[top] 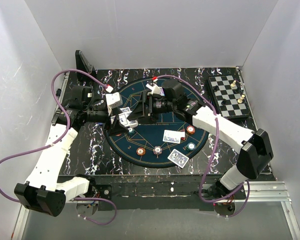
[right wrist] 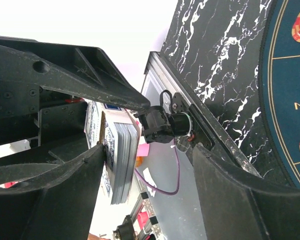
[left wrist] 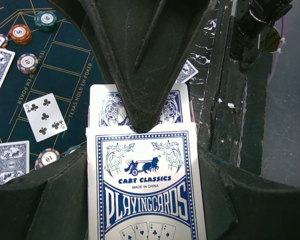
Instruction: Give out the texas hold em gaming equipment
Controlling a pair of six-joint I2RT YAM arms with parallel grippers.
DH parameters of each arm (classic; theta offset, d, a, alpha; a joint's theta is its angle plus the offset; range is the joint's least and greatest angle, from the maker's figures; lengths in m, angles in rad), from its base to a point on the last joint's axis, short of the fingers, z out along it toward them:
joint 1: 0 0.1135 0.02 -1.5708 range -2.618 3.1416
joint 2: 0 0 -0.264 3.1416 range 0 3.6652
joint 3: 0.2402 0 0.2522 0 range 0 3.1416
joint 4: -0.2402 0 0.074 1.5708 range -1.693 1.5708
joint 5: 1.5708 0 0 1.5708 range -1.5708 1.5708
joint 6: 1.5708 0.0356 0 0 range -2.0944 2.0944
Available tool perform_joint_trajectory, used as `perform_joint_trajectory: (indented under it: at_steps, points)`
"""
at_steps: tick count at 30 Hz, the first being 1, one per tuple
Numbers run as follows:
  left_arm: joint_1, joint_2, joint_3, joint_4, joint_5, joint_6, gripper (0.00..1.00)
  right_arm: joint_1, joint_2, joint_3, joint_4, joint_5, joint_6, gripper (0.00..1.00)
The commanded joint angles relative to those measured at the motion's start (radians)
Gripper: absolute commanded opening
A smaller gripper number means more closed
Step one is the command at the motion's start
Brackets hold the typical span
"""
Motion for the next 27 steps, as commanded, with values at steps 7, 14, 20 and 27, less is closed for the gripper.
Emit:
perform_joint_trajectory:
  at_steps: [7, 14, 20, 27]
  points:
    - [0.002, -0.02, 0.046, 0.031, 0.058, -0.009, 0.41, 0.015, -0.03, 0.01, 0.066, -0.012, 0.03, 0.68]
    - [0.001, -0.025, 0.045, 0.035, 0.061, -0.014, 0.41, 0.014, -0.044, -0.004, 0.028, 0.003, 0.018, 0.43]
    - [0.002, -0.025, 0.043, 0.039, 0.064, -0.023, 0.41, -0.008, -0.085, -0.015, -0.02, 0.025, -0.007, 0.37]
    - [0.002, -0.03, 0.043, 0.042, 0.063, -0.028, 0.41, -0.04, -0.124, -0.048, -0.029, 0.029, -0.008, 0.31]
